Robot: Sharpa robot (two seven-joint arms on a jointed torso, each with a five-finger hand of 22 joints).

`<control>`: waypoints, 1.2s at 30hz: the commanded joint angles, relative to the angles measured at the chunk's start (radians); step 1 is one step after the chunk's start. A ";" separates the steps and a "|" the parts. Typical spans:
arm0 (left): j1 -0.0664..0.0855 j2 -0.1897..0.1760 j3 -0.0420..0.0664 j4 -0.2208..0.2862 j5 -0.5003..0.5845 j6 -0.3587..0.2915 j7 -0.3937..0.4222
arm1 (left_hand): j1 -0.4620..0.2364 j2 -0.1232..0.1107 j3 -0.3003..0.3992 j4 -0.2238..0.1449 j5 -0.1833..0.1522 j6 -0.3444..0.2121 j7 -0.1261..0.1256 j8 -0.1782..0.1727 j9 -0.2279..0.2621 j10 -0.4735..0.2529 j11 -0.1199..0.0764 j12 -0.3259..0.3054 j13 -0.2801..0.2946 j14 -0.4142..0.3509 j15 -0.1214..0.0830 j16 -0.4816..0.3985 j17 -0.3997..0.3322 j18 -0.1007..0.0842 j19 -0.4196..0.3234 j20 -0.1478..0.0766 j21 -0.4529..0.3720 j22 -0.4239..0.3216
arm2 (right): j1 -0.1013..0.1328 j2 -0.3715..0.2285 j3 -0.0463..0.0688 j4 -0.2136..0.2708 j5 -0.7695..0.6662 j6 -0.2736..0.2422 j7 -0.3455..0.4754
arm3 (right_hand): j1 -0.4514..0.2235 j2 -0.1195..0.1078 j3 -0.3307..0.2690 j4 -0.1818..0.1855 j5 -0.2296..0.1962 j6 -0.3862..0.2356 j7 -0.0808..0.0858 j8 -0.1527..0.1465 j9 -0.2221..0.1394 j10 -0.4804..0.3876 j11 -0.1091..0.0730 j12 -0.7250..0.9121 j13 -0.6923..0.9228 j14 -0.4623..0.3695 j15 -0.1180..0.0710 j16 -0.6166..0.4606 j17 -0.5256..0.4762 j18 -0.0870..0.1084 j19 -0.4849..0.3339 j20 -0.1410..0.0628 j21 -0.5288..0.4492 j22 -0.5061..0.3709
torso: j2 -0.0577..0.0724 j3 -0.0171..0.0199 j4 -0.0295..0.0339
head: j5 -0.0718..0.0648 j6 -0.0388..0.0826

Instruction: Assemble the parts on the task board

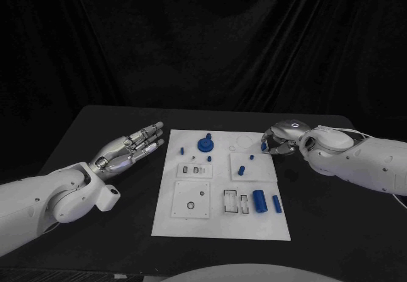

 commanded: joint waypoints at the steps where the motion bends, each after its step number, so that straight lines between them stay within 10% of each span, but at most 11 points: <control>1: -0.001 0.002 0.001 0.001 0.002 0.015 0.007 | 0.008 0.000 0.006 0.002 0.005 0.002 0.008 0.002 0.001 0.002 0.005 -0.007 -0.001 0.001 0.006 -0.004 -0.001 0.000 -0.001 0.004 -0.006 -0.001 | -0.004 0.003 0.000 -0.004 -0.002 -0.019 -0.019 | 0.011 0.002 0.000 -0.007 0.006 0.005 -0.003 0.008 0.002 0.105 0.010 0.004 0.263 0.079 0.005 0.001 0.118 -0.006 0.074 0.007 -0.003 0.239 | 0.000 0.0000 0.0000 | 0.000 -0.001; 7: -0.001 0.002 0.001 0.000 0.002 0.018 0.004 | 0.008 0.000 0.008 0.002 0.005 0.002 0.010 0.002 0.001 0.002 0.007 -0.007 -0.001 0.001 0.006 -0.004 -0.001 0.000 -0.001 0.004 -0.006 -0.001 | -0.007 0.007 0.000 -0.009 -0.002 -0.024 -0.018 | 0.016 0.005 0.001 -0.013 0.029 0.004 -0.001 0.022 0.013 0.105 0.011 0.004 0.263 0.079 0.006 0.000 0.117 -0.005 0.074 0.007 -0.004 0.239 | -0.003 0.0008 -0.0019 | 0.003 -0.006; 16: -0.001 0.003 0.001 -0.002 0.002 0.021 0.001 | 0.009 0.000 0.009 0.002 0.005 0.006 0.013 0.003 0.002 0.002 0.010 -0.007 -0.001 0.001 0.006 -0.004 -0.001 0.000 -0.001 0.005 -0.006 -0.001 | -0.009 0.009 0.000 -0.012 -0.002 -0.034 -0.012 | 0.025 0.020 0.013 -0.043 0.216 -0.001 -0.002 0.106 0.070 0.105 0.011 0.004 0.263 0.078 0.005 -0.001 0.112 -0.005 0.073 0.007 -0.006 0.238 | -0.003 0.0011 -0.0029 | 0.004 -0.007; 27: -0.002 0.004 0.001 -0.003 0.002 0.024 -0.004 | 0.009 -0.001 0.011 0.002 0.005 0.008 0.017 0.004 0.002 0.002 0.014 -0.007 -0.001 0.001 0.006 -0.004 -0.001 0.001 -0.001 0.005 -0.006 -0.001 | -0.009 0.009 0.000 -0.011 -0.002 -0.069 0.014 | 0.010 0.036 0.022 -0.050 0.268 0.009 -0.012 0.193 0.125 0.105 0.003 0.004 0.263 0.077 0.001 -0.001 0.110 -0.005 0.073 0.003 -0.007 0.238 | -0.003 0.0011 -0.0029 | 0.004 -0.010; 36: -0.002 0.003 0.001 -0.004 0.002 0.027 -0.009 | 0.009 -0.001 0.011 0.002 0.005 0.008 0.017 0.004 0.002 0.002 0.014 -0.007 -0.001 0.001 0.006 -0.004 -0.001 0.001 -0.001 0.005 -0.006 -0.001 | -0.009 0.012 0.000 -0.010 -0.002 -0.066 0.015 | 0.002 0.030 0.020 -0.051 0.256 -0.005 -0.013 0.206 0.136 0.105 0.002 0.004 0.263 0.078 -0.001 0.000 0.111 -0.005 0.074 0.002 -0.006 0.239 | -0.004 0.0014 -0.0031 | 0.004 -0.010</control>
